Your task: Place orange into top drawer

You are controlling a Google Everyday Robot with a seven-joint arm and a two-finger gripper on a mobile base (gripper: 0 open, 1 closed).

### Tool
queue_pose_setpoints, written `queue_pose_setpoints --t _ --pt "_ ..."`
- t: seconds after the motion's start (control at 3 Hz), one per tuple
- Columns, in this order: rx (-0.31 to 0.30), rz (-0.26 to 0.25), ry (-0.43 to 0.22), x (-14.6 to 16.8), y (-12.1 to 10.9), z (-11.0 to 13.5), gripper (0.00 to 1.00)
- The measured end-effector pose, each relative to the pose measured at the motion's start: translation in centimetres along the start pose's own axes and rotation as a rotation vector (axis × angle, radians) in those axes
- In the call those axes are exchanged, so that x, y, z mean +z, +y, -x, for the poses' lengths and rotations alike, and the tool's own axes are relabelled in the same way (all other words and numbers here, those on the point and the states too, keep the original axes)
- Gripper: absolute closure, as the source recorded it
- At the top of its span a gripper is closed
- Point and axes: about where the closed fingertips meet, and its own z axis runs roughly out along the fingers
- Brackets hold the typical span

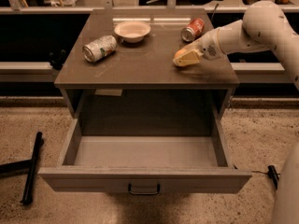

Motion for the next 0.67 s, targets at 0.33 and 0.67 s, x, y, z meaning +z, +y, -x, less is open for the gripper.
queue_pose_setpoints --t 0.33,0.67 --pt "-0.001 0.012 -0.016 -0.1 0.8 0.4 0.73" --pt "-0.060 0.005 -0.076 -3.3 2.8 2.3 0.97"
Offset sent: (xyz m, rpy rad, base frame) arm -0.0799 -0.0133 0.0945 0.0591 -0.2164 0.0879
